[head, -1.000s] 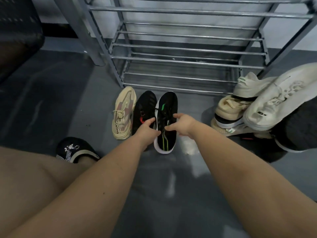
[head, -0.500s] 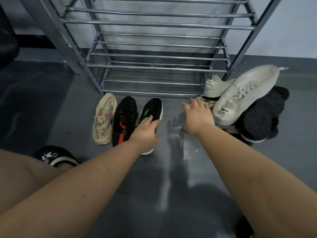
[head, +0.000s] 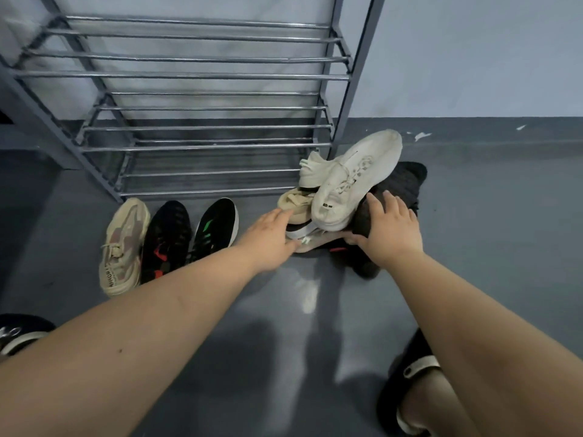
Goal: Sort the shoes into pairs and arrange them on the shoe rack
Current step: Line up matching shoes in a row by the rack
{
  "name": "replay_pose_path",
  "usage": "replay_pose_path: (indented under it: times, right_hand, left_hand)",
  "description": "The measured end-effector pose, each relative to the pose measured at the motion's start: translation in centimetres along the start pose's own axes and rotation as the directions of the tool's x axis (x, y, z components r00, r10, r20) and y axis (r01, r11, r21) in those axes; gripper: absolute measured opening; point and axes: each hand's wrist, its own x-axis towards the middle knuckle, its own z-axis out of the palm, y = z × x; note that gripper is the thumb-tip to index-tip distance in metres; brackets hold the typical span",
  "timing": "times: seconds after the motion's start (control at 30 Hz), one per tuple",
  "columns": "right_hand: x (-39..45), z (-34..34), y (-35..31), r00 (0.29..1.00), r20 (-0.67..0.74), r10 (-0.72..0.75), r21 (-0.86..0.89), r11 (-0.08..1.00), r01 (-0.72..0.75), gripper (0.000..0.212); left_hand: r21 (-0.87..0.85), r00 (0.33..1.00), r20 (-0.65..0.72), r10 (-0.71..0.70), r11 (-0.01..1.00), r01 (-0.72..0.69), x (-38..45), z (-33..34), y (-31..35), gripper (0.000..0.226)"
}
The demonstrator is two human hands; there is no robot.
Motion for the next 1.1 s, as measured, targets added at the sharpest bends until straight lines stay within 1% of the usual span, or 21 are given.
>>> replay_pose_path:
  times: [0.1, 0.23, 0.43, 0.57, 0.67, 0.77, 0.8, 0.87, 0.93, 1.0, 1.07, 1.1]
  right_hand:
    - [0.1, 0.2, 1.3, 0.999, 0.030, 0.045, 0.016, 0.999, -0.045, 0.088]
    - [0.9, 0.2, 1.4, 0.995, 0.062, 0.072, 0.051, 0.996, -0.075, 0.089]
    - [2.9, 0.5, 0.1, 0.993, 0.084, 0.086, 0.093, 0.991, -0.094, 0.089]
    - [3.8, 0.9, -0.8, 0.987, 0.122, 0.109, 0.086, 0.989, -0.120, 0.096]
    - [4.1, 1.5, -1.5, 0.981, 0.147, 0.130, 0.108, 0.983, -0.146, 0.104]
    - [4.4, 1.9, -2.3, 0.975, 0.157, 0.155, 0.175, 0.968, -0.182, 0.109]
    - [4.6, 2.0, -2.5, 0.974, 0.155, 0.163, 0.207, 0.959, -0.193, 0.110]
    - [4.8, 2.0, -2.5, 0.974, 0.143, 0.178, 0.266, 0.941, -0.211, 0.111]
    - [5.0, 2.0, -2.4, 0.977, 0.118, 0.175, 0.291, 0.935, -0.203, 0.111]
    - [5.0, 2.0, -2.4, 0.983, 0.090, 0.158, 0.305, 0.935, -0.179, 0.111]
    - [4.9, 1.7, -2.5, 0.990, 0.072, 0.118, 0.399, 0.906, -0.137, 0.107]
    - [4.7, 1.4, -2.6, 0.993, 0.068, 0.101, 0.480, 0.869, -0.121, 0.101]
  left_hand:
    - [-0.027, 1.000, 0.002, 0.002, 1.000, -0.002, 1.6, 0.0, 1.4, 0.068]
    - [-0.055, 1.000, 0.001, -0.004, 0.998, 0.004, 3.6, -0.3, 2.6, 0.068]
    - [-0.052, 0.999, 0.034, 0.011, 0.999, -0.009, 6.2, -0.5, 2.4, 0.075]
    - [-0.062, 0.999, 0.040, -0.004, 0.998, 0.006, 7.6, -0.5, 1.6, 0.076]
    - [-0.084, 0.999, 0.034, -0.015, 0.996, 0.018, 9.0, -0.1, 1.0, 0.070]
    - [-0.147, 0.999, -0.002, 0.050, 0.988, -0.049, 10.1, 0.8, 1.2, 0.056]
    - [-0.180, 0.998, -0.020, 0.066, 0.981, -0.069, 10.3, 1.1, 1.3, 0.052]
    - [-0.339, 0.997, -0.056, 0.054, 0.938, -0.070, 10.3, 1.5, 1.5, 0.050]
    - [-0.510, 0.998, -0.060, 0.035, 0.858, -0.061, 10.1, 1.6, 1.7, 0.047]
    - [-0.612, 0.998, -0.042, 0.041, 0.789, -0.058, 10.0, 1.6, 1.5, 0.045]
    - [-0.696, 0.998, -0.015, 0.053, 0.716, -0.049, 9.7, 1.2, 1.2, 0.044]
    - [-0.726, 0.998, 0.007, 0.057, 0.687, -0.035, 9.4, 0.9, 1.0, 0.045]
